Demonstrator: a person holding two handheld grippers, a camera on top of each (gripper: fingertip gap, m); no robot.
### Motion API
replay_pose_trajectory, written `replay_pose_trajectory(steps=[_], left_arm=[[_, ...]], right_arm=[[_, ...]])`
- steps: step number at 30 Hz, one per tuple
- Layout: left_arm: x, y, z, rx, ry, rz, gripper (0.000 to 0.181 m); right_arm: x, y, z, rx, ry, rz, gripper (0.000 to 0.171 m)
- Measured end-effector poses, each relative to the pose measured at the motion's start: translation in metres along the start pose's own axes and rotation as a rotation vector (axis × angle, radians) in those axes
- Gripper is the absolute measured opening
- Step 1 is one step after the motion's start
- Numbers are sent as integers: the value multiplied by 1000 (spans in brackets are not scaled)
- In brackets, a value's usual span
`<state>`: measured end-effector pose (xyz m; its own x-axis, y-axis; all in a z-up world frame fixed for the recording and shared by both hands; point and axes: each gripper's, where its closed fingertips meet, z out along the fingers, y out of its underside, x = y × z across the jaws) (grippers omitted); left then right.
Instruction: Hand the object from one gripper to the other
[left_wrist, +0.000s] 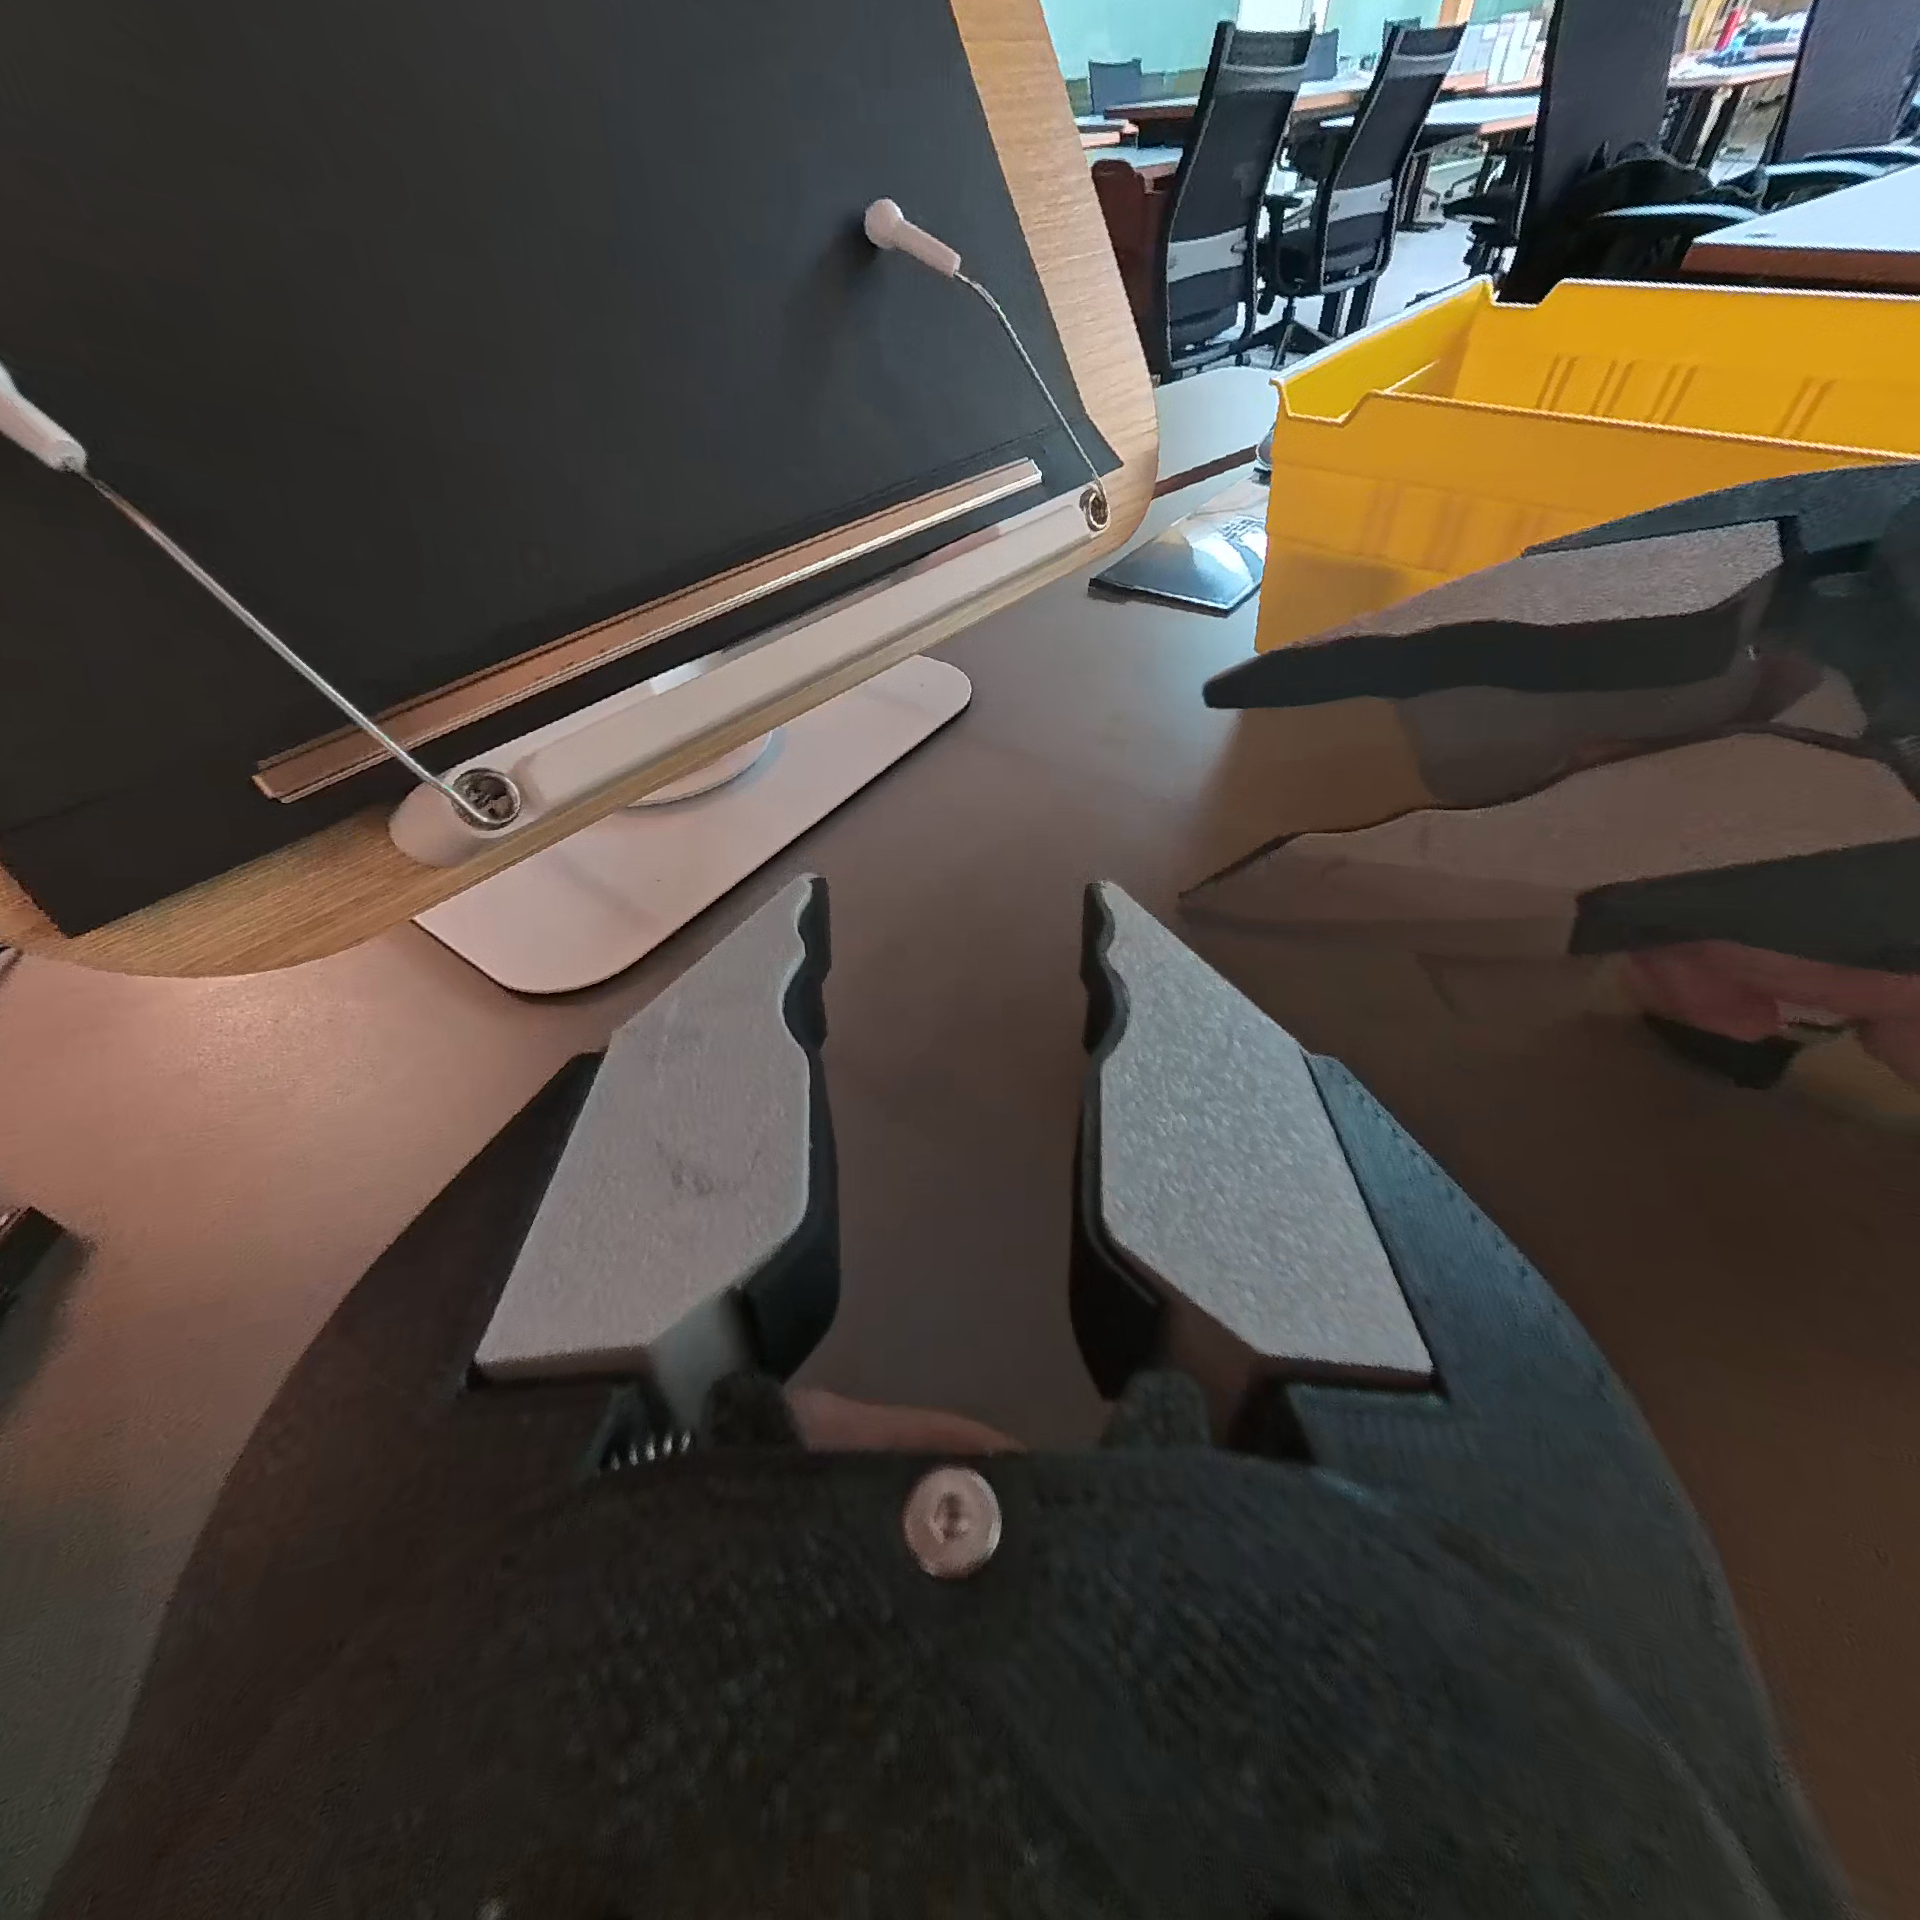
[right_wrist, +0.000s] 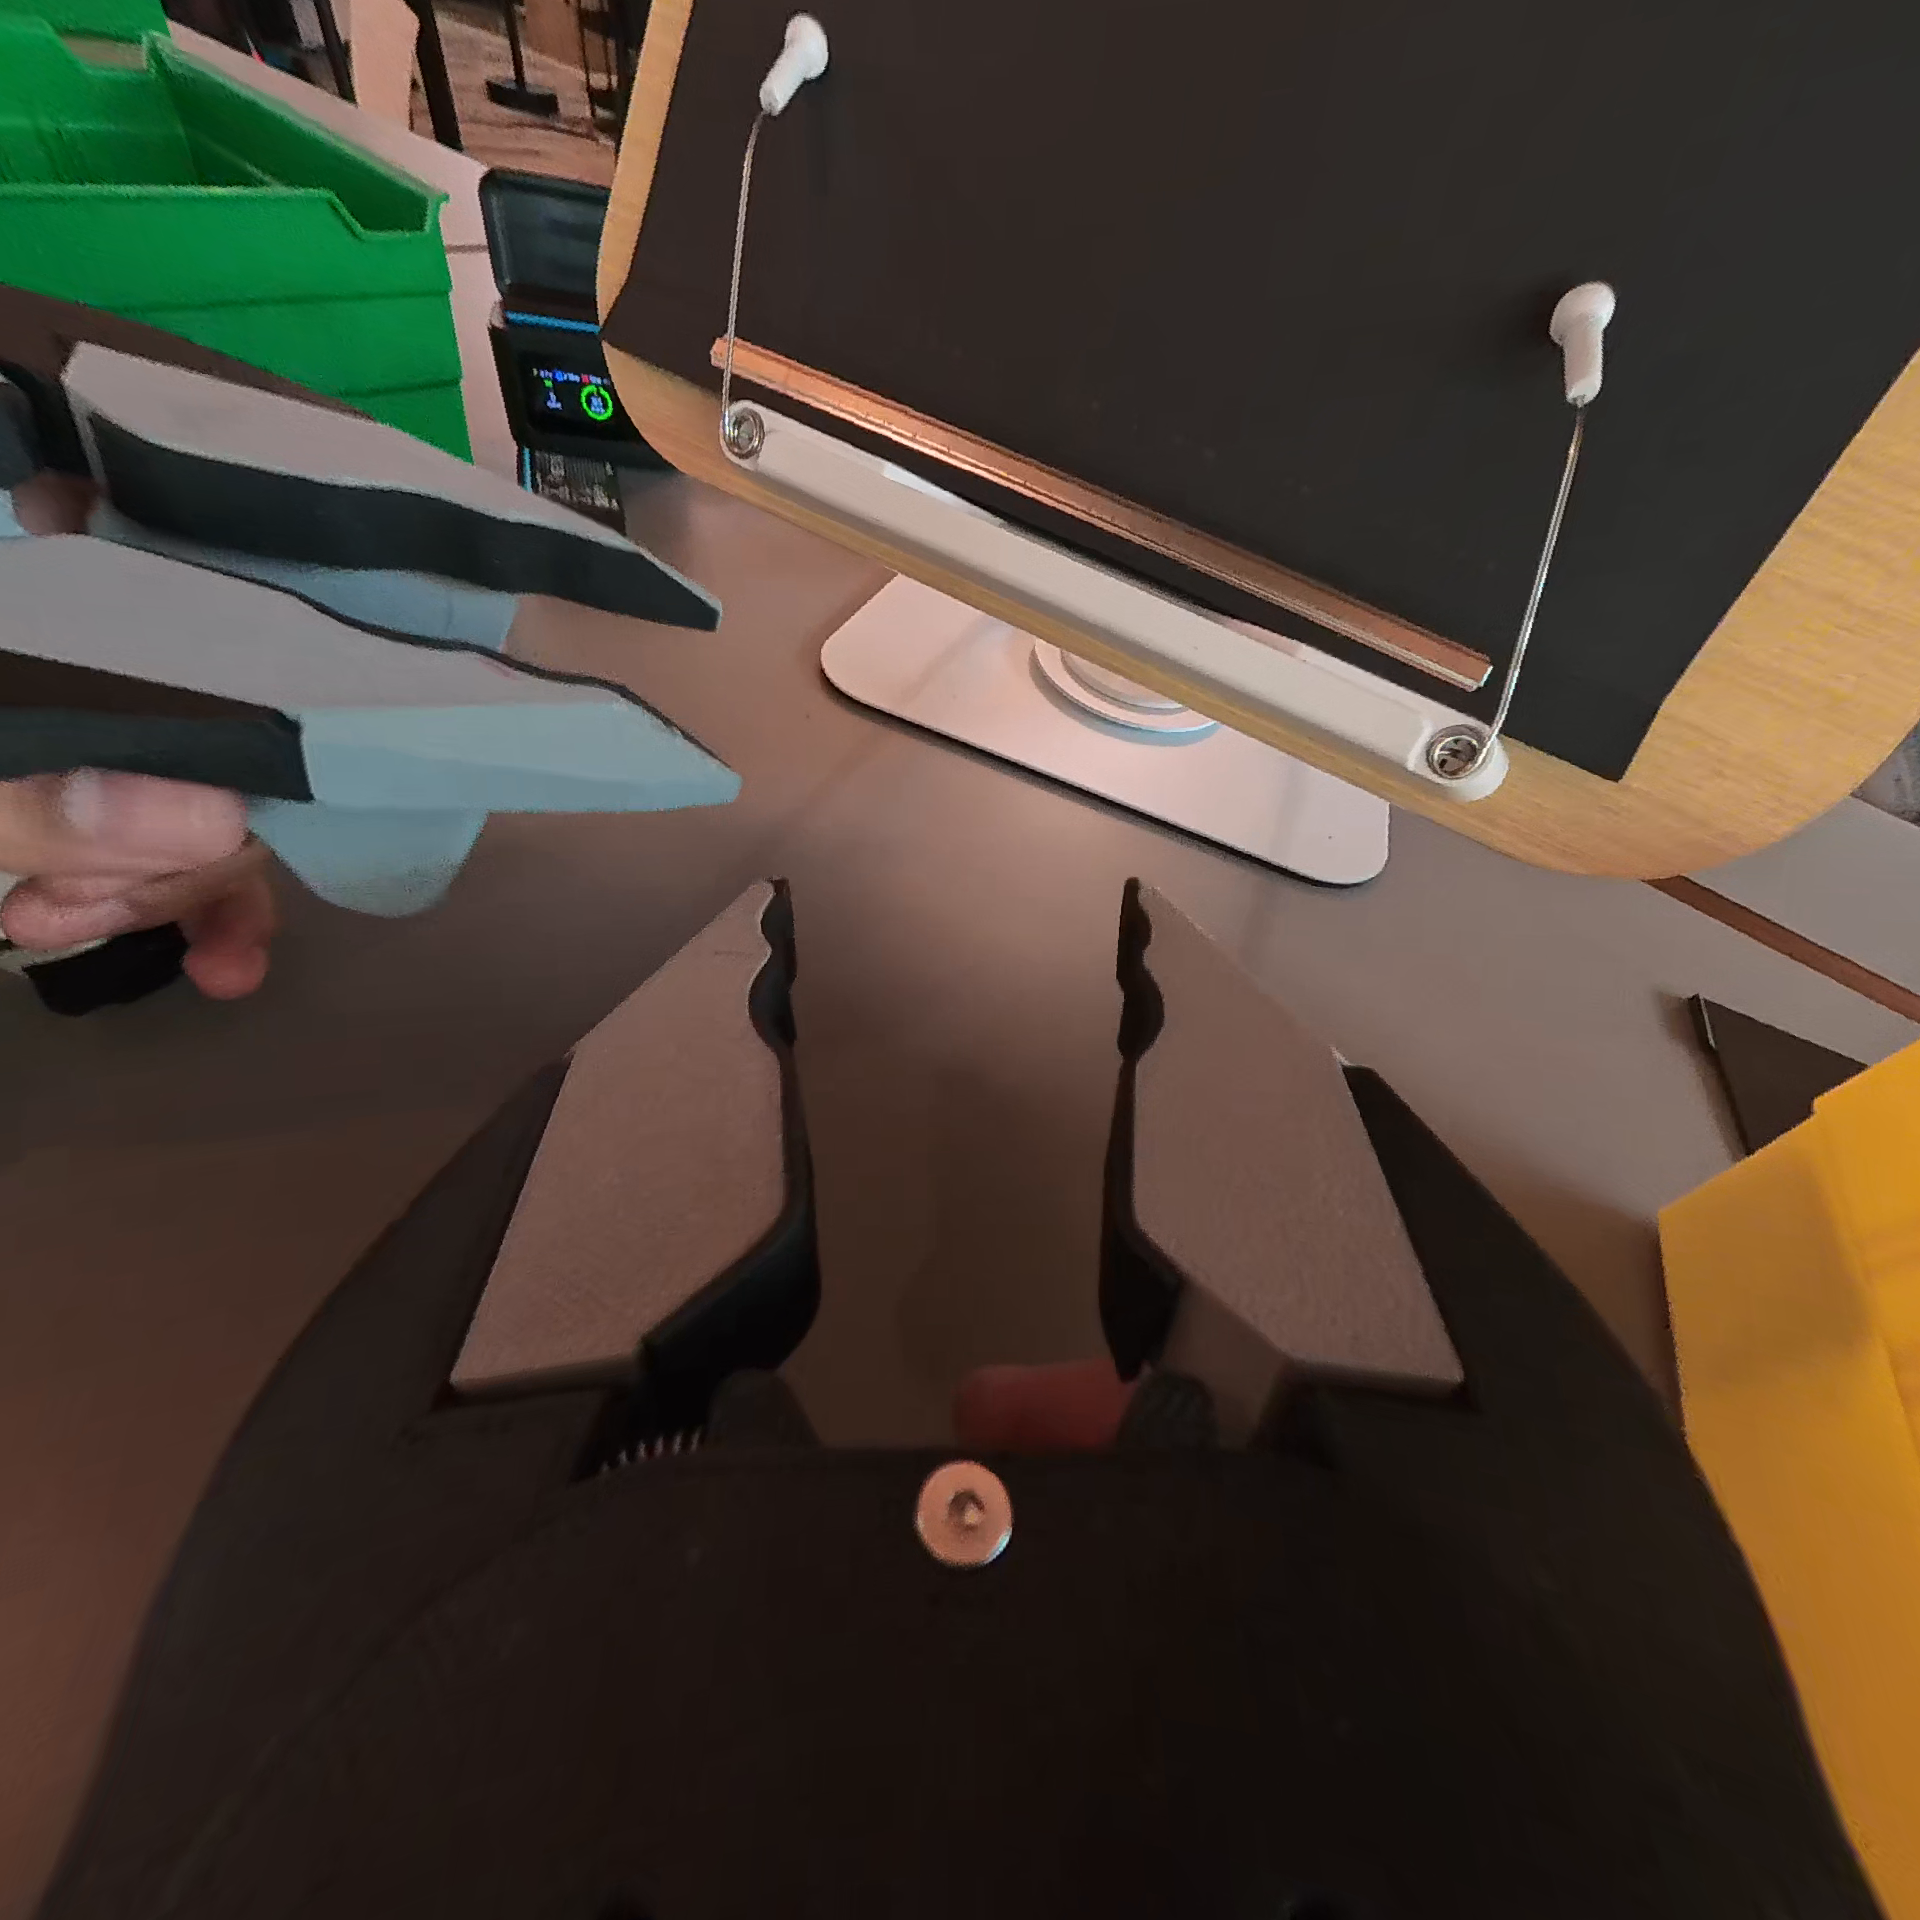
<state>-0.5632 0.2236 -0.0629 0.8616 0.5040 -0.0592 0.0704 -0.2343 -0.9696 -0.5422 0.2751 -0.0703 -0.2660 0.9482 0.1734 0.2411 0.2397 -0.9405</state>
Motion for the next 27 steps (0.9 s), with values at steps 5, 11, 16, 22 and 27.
replay_pose_trajectory(steps=[5,11,16,22,27], left_arm=[[0,1,1,-7,-11,15,46],[-2,0,0,-4,-20,-1,46],[-1,0,0,-3,-21,16,46],[-4,0,-1,0,-27,-4,39],[-25,-3,-7,23,-98,0,36]], right_arm=[[-18,-8,-1,23,-45,18,69],[-26,-13,-4,38,-48,-3,76],[-23,-11,-3,36,-52,38,76],[-24,-12,10,37,-74,115,79],[-33,-23,25,77,-122,97,82]])
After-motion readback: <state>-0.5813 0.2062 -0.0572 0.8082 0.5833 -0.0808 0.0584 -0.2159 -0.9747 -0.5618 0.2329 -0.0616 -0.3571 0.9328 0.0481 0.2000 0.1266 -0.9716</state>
